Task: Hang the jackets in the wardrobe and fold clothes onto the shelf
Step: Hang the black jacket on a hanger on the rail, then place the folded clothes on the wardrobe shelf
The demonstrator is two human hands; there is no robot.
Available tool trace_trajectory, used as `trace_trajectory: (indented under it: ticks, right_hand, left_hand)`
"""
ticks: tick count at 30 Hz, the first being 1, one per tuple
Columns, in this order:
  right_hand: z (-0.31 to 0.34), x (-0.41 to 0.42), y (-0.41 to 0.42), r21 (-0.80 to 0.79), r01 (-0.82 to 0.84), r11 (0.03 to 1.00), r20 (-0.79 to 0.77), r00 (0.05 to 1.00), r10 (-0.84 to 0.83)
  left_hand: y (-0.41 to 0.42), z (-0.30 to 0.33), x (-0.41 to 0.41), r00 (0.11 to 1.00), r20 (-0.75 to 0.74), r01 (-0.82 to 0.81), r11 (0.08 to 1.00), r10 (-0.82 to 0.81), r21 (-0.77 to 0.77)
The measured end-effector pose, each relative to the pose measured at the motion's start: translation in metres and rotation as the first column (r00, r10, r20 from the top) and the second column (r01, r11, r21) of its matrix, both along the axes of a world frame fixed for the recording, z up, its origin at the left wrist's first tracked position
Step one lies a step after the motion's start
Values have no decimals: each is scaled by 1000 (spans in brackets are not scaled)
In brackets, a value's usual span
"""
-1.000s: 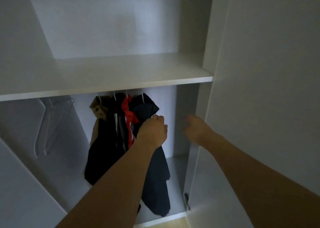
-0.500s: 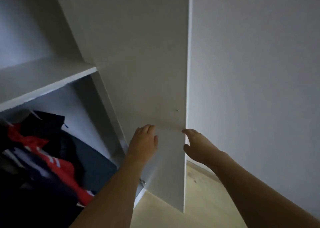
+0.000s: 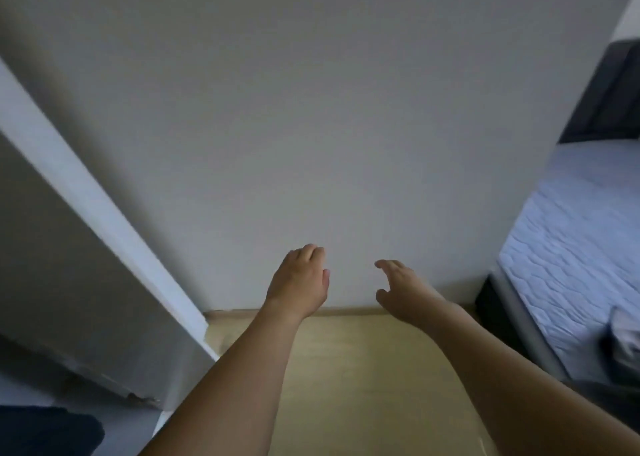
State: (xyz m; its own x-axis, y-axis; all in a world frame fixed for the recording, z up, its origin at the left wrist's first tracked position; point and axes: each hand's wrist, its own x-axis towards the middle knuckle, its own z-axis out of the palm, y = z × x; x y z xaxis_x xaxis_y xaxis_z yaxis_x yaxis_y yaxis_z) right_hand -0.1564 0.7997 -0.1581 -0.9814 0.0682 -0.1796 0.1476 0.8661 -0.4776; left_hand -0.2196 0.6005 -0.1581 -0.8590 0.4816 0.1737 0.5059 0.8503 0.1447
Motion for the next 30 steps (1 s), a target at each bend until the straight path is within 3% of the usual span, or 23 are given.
trace_trajectory:
  ticks: [7,15,22,30]
  right_hand:
    - [-21,119,258,81,251,965,81,963,-258]
    - [-22,194,437,35,435,900,82,896,-437]
    - [-38,294,629,34,536,843,96,838,-537]
    - [-53,387,837,2,564,826,217,806,-551]
  left_hand:
    - [260,-21,76,970,32,243,969,-242,-42]
    - [466,-32,105,936,89,346,937,-341,-48]
    - [671,-55,193,870,154,476,879,-468,-19]
    - [820,-71,272,884,337,334,942,-325,34]
